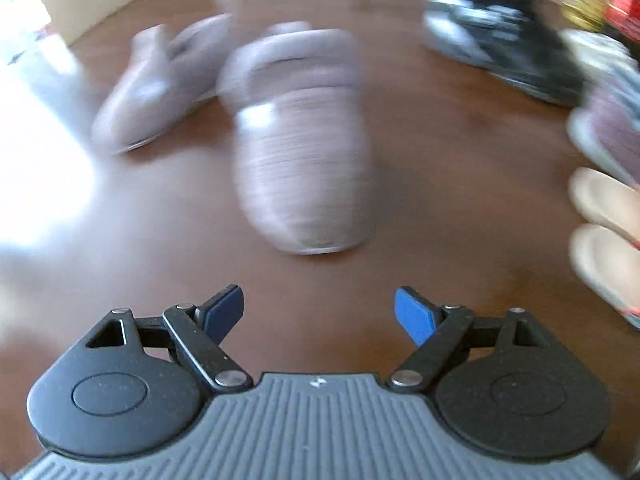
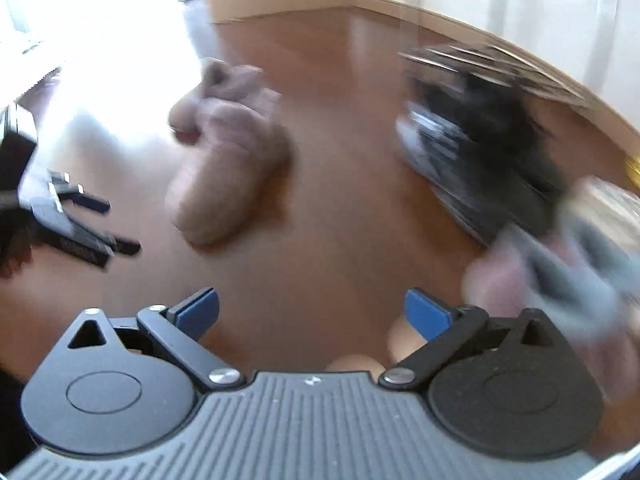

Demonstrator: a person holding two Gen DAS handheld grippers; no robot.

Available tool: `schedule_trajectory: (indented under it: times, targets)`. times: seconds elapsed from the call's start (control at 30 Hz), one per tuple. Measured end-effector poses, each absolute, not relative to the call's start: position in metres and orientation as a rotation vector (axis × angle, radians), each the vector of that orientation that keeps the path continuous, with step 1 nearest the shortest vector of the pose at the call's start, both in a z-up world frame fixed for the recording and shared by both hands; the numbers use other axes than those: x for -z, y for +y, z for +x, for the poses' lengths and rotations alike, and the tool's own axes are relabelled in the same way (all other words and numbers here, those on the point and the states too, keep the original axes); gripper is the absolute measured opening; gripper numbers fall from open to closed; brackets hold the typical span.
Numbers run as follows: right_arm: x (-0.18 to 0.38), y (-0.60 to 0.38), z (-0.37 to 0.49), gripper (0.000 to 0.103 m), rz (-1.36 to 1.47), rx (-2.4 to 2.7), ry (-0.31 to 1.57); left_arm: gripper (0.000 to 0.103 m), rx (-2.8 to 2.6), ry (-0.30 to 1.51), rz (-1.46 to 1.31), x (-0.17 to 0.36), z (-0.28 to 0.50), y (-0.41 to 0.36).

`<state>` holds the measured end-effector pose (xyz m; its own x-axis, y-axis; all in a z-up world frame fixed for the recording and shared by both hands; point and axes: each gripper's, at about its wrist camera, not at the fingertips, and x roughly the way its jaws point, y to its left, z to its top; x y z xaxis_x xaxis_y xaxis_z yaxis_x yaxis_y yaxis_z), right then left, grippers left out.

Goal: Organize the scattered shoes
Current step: 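Move both tools back toward the brown fuzzy slippers, then grasp a brown fuzzy slipper by its collar with the right tool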

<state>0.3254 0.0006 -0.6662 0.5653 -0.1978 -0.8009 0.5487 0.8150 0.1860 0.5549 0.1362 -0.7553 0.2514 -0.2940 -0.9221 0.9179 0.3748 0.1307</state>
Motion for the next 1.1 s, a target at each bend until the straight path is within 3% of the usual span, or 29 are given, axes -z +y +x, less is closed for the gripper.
schedule_trajectory:
  times: [0.33,0.5,0.63,0.73,1.0,1.07,1.1]
  targets:
    - [0.692,0.0,0.468,0.098,0.5,0.365,0.862,0.085,0.91,0.986,0.743,0.778,0.639,0.16]
    - [0.689,-0.008,0.537,0.092,0.468,0.318,0.802,0.085,0.891,0.992,0.667,0.78,0.679,0.172]
    - [0.685,-0.032,0.62,0.084,0.382,0.295,0.748,0.085,0.819,0.95,0.546,0.762,0.726,0.18]
    - [0.689,-0.06,0.689,0.07,0.34,0.316,0.731,0.085,0.757,0.933,0.47,0.752,0.755,0.19]
    - [0.76,-0.13,0.801,0.07,0.494,0.516,0.814,0.085,0.668,0.971,0.408,0.755,0.782,0.223]
    - [0.78,-0.133,0.805,0.024,0.532,0.468,0.843,0.085,0.65,0.991,0.41,0.757,0.781,0.231]
    - [0.782,-0.13,0.801,0.023,0.539,0.43,0.813,0.085,0.64,1.003,0.414,0.758,0.779,0.235]
